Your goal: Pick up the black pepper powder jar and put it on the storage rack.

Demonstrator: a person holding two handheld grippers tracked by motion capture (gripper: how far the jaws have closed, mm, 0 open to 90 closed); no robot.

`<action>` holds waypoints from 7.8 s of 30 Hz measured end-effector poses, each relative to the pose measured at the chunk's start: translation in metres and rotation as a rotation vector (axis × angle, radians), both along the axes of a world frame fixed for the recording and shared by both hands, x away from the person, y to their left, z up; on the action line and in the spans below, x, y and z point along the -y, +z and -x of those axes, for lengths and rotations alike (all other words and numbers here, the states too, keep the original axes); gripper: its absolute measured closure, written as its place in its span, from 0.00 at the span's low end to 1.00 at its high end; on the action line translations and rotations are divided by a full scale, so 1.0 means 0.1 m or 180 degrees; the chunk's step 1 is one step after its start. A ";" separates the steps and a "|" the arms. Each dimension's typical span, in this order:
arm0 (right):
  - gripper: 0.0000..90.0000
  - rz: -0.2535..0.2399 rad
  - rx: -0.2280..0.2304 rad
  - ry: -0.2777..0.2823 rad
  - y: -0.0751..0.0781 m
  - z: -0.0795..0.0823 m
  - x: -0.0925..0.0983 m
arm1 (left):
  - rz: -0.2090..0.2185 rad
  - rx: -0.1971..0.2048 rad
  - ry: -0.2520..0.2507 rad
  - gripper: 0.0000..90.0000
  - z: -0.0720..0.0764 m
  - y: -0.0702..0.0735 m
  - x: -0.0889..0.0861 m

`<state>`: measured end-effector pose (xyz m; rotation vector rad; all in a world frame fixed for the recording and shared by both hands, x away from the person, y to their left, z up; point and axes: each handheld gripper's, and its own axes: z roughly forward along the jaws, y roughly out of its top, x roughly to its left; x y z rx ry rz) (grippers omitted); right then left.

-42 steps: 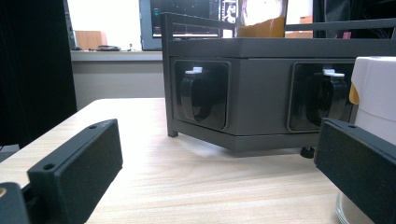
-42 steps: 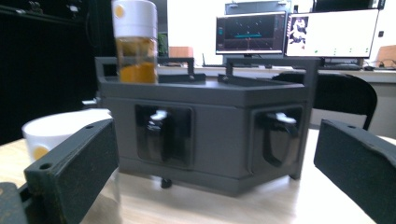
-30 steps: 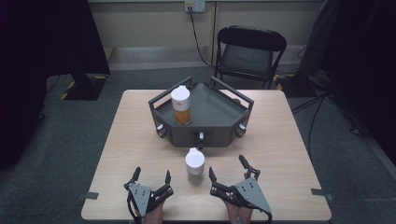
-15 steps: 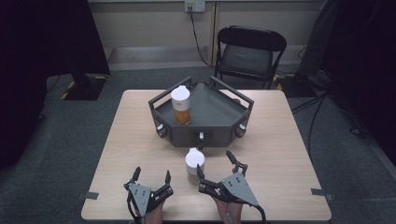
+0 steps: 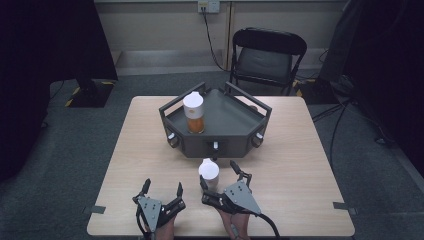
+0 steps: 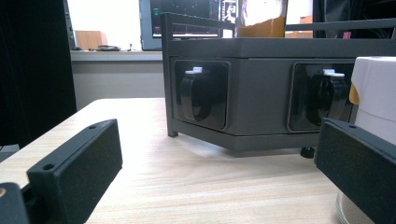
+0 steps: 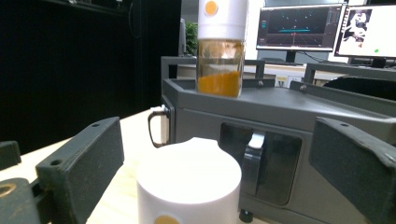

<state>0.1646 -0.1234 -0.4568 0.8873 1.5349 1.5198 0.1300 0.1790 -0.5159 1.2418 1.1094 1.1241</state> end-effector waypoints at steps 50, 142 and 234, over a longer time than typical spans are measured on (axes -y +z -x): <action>0.33 -0.0066 -0.0469 -0.0017 -0.15 -0.18 -0.23 | 0.0000 -0.0001 0.0000 0.01 0.00 0.00 0.00; 0.33 0.0128 -0.0413 0.0234 0.63 -0.33 0.07 | 0.0003 0.0000 0.0033 0.02 0.00 0.00 0.02; 0.33 0.0044 -0.0273 -0.0061 1.35 -1.21 0.14 | -0.0004 -0.0006 0.0024 0.02 0.00 0.00 0.01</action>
